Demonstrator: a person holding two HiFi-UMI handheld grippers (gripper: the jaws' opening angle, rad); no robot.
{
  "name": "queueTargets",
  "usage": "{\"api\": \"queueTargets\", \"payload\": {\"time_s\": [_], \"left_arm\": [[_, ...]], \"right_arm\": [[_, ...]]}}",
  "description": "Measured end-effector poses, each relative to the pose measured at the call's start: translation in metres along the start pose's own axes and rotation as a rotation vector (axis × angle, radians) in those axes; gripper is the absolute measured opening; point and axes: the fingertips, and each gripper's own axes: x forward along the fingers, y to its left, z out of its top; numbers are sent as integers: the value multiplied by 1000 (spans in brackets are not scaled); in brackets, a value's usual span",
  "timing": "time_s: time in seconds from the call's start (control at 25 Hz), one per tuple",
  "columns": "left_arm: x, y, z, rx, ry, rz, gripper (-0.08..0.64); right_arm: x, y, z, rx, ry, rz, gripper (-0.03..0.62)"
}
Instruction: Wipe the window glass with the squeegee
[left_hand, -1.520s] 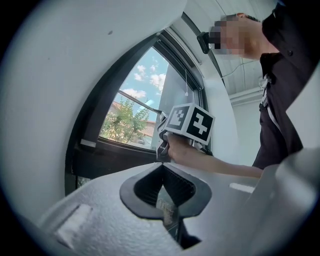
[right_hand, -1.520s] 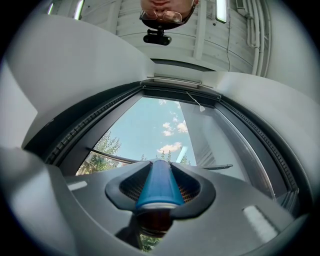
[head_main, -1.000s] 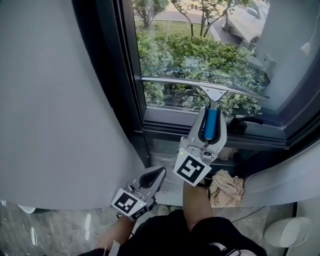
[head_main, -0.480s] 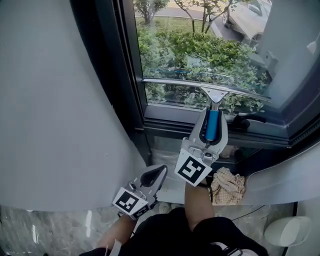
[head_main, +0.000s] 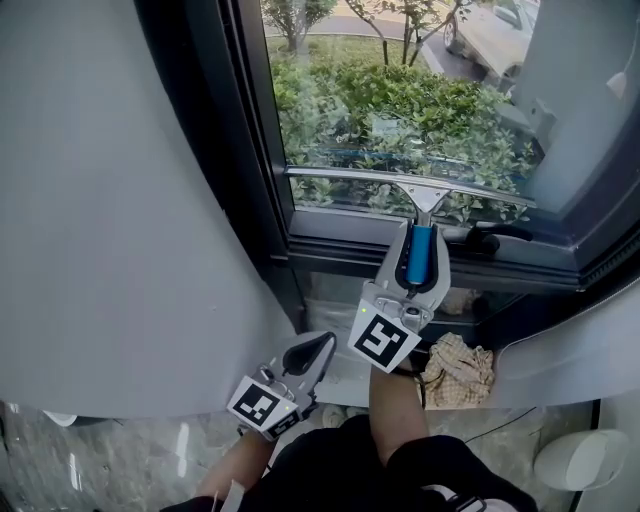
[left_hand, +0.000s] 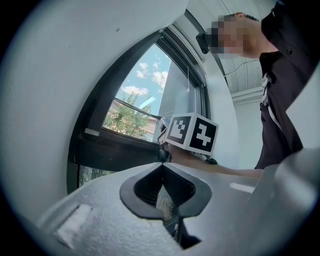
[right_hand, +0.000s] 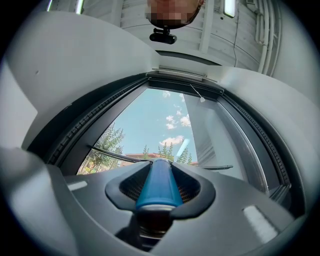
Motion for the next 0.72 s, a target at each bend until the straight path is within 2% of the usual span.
{"api": "queueTargets", "payload": {"time_s": [0.72], "left_arm": [[-15, -3, -2, 6, 19, 15, 0]], "right_arm": [[-12, 3, -21, 19, 80, -7, 133]]}}
